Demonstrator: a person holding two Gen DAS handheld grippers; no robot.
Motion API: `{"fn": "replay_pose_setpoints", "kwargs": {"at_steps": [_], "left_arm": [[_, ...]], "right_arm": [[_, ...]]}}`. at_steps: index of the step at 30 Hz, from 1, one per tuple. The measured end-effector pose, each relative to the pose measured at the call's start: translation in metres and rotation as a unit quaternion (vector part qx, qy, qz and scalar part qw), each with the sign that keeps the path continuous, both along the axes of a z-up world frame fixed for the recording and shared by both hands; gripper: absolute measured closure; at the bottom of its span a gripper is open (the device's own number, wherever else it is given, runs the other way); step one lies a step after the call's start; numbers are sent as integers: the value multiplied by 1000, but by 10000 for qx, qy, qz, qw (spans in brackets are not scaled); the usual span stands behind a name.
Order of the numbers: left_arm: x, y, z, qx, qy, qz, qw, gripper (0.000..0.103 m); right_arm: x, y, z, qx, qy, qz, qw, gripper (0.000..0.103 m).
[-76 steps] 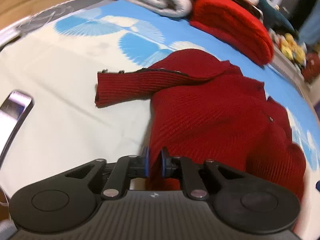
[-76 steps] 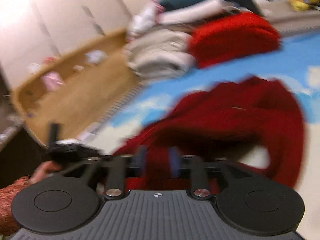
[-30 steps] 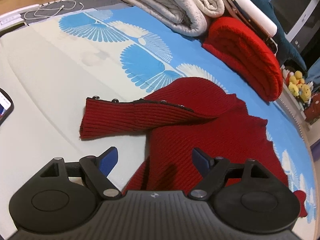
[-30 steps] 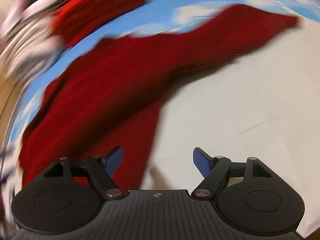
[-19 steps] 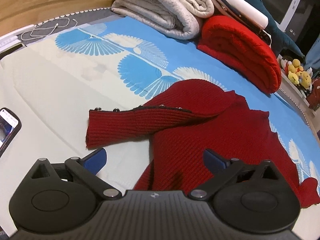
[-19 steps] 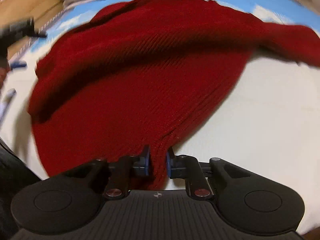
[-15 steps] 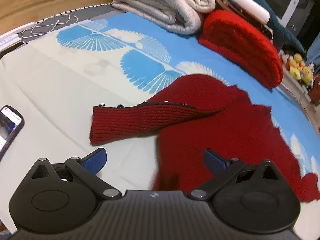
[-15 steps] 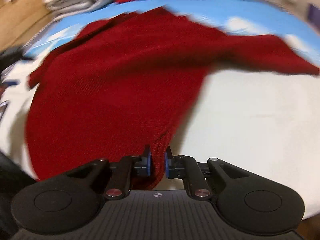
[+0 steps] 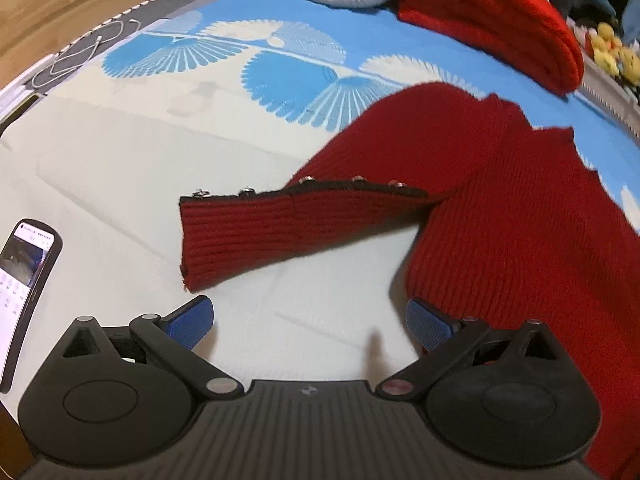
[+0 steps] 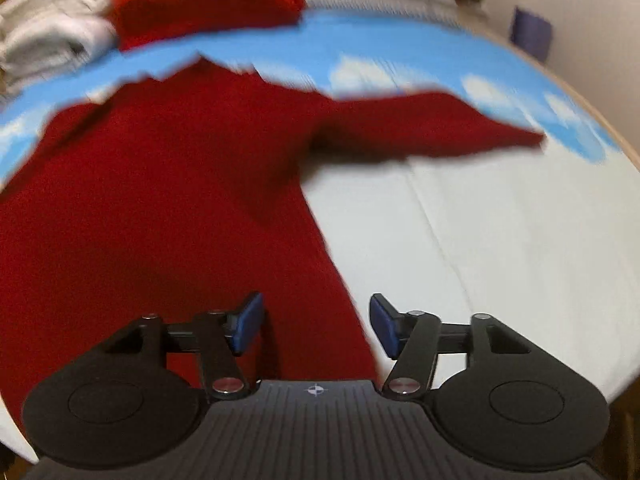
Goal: Fold small clothes
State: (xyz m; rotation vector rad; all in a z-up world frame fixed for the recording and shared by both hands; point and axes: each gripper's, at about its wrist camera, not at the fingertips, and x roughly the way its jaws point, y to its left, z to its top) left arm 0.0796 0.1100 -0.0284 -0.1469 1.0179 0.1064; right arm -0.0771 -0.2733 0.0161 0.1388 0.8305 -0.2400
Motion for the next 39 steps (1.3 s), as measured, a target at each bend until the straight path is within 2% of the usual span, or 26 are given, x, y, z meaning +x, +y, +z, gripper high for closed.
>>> {"fn": "replay_pose_setpoints", "kwargs": {"at_steps": [3,6,8,12,15,17,18,20,22,26,28,30,32,35,38,39], "left_arm": [[2,-4,-5,-64,143,-161,9997,0],[3,-6,-14,207,272,-213,9992,0],[5,-3,-19,459,314,-121,9984,0],[13,10,-19,857,195,331,9956,0],[40,6,-27,1084,339,89,9935,0],[64,-2,-39,1499,517,21,9873,0],[72,-3,-39,1560,384,83,9870,0],[91,1,-34,1562,414,342,9863,0],[105,12,-24,1372,401,669,9875,0],[102,35,6,956,-310,1572,9824,0],[98,40,11,783,-483,1614,9826,0],[97,37,6,594,-346,1216,9902,0],[94,28,-6,-41,75,318,9995,0],[81,11,-16,-867,367,-667,9933,0],[64,-2,-20,-1271,201,-1084,9857,0],[59,-6,-22,-1249,123,-1072,9863,0]], "right_arm": [[26,6,-1,597,-203,319,9975,36],[38,14,-17,933,-194,608,9936,36],[48,16,-30,770,5,723,9944,36],[49,23,-20,426,-29,1143,9925,36],[50,18,-18,540,16,1102,9924,36],[51,15,-17,631,4,1060,9924,36],[53,14,-16,687,-26,1017,9924,36],[64,17,-19,802,-104,898,9927,36],[66,14,-21,928,-269,794,9921,36],[74,17,-20,1283,-398,931,9865,36],[77,24,-21,1300,-332,1055,9853,36],[79,31,-22,1216,-274,1156,9855,36],[78,38,-22,1132,-242,1248,9854,36],[75,43,-23,1013,-203,1337,9856,36],[74,43,-26,955,-143,1336,9863,36],[73,43,-27,940,-121,1327,9866,36]]}}
